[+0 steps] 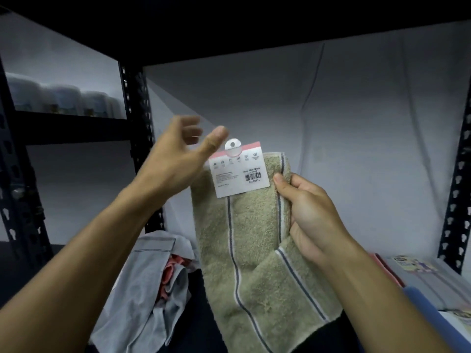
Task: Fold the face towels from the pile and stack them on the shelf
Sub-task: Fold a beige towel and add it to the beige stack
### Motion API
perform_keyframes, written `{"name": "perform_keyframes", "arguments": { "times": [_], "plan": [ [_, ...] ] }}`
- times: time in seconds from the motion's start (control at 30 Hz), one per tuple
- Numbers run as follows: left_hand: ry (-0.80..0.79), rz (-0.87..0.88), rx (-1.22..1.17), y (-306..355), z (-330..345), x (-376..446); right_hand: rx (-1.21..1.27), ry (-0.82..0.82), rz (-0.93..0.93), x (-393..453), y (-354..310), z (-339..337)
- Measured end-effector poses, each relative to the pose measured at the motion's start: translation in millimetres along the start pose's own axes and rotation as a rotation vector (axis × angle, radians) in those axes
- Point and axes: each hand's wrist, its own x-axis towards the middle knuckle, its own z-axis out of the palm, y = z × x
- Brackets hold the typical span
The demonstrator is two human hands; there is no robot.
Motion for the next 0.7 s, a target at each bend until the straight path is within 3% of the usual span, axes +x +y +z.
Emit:
{"name": "perform_keyframes", "arguments": {
  "times": [0.07, 0.2, 0.37, 0.53, 0.7],
  "plan": [
    [-0.001, -0.111, -0.177, -18, 1, -20, 0.057, 0.008, 0.031, -1, 1, -3],
    [-0.225, -0.328, -0.423, -61, 27, -68, 0.169, 0.056, 0.115, -1, 11, -8],
    [-0.151, -0.331, -0.481, -63, 52, -79, 0.189, 0.093, 0.188, 1, 30, -18],
    [-0.073, -0.534, -0.474, -92, 78, -65, -0.099, 0.036, 0.284, 13, 60, -32],
    [-0.129, -0.932, -0.413, -165, 119, -88, -0.302, 0.198, 0.561, 22, 142, -51]
  ]
}}
